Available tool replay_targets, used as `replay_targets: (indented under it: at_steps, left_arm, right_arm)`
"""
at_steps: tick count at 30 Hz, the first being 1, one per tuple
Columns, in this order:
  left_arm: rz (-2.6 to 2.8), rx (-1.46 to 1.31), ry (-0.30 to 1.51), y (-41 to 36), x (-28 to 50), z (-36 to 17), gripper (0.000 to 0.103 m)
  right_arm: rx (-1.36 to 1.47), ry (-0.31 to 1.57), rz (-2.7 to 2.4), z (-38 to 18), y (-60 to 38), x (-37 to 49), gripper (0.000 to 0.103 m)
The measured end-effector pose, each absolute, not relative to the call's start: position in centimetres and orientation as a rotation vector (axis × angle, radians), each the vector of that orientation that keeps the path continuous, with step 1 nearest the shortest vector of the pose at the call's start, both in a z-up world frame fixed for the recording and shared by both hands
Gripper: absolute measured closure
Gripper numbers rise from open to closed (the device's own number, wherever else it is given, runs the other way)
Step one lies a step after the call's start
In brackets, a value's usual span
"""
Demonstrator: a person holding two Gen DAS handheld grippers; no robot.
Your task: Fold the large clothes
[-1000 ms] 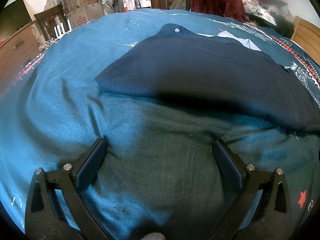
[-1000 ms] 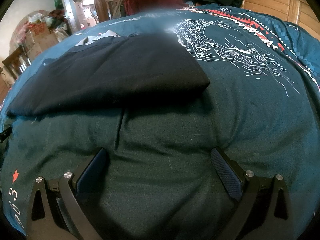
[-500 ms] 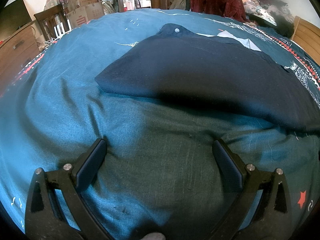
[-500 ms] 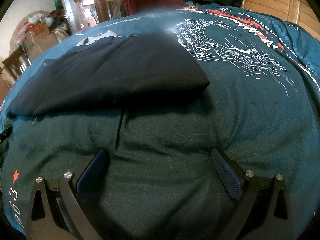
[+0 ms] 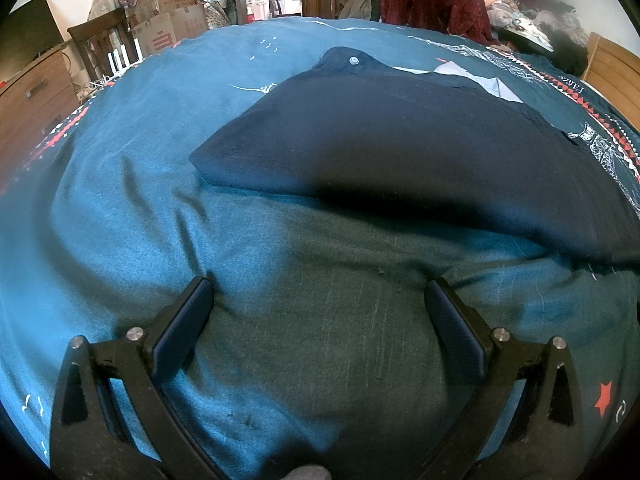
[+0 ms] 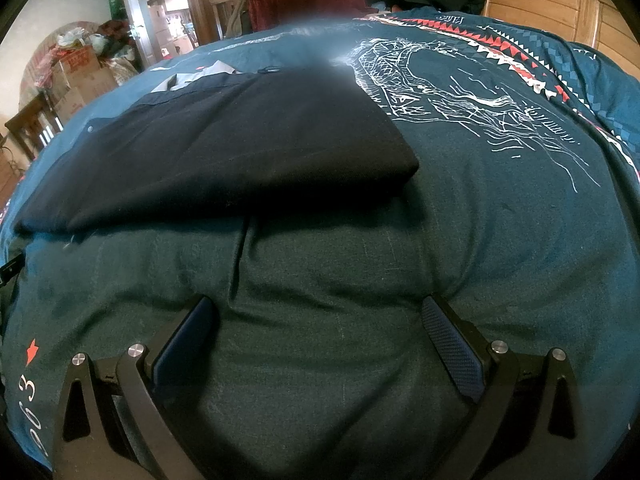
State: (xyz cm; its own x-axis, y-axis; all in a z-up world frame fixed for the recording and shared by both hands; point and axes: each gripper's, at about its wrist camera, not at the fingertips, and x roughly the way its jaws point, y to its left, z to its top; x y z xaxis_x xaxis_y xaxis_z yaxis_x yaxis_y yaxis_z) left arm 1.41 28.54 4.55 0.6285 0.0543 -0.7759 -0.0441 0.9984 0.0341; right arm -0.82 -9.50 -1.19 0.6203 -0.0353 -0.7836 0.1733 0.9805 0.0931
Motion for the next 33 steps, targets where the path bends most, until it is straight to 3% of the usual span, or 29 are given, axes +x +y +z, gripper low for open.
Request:
replay_targets:
  at_steps: [33]
  left_arm:
    - [0.055,0.005,0.892,28.54,1.44,4.48,0.000]
  right_arm:
    - [0.172,0.891,-0.122,-1.20,-9.04,-0.68,0.000]
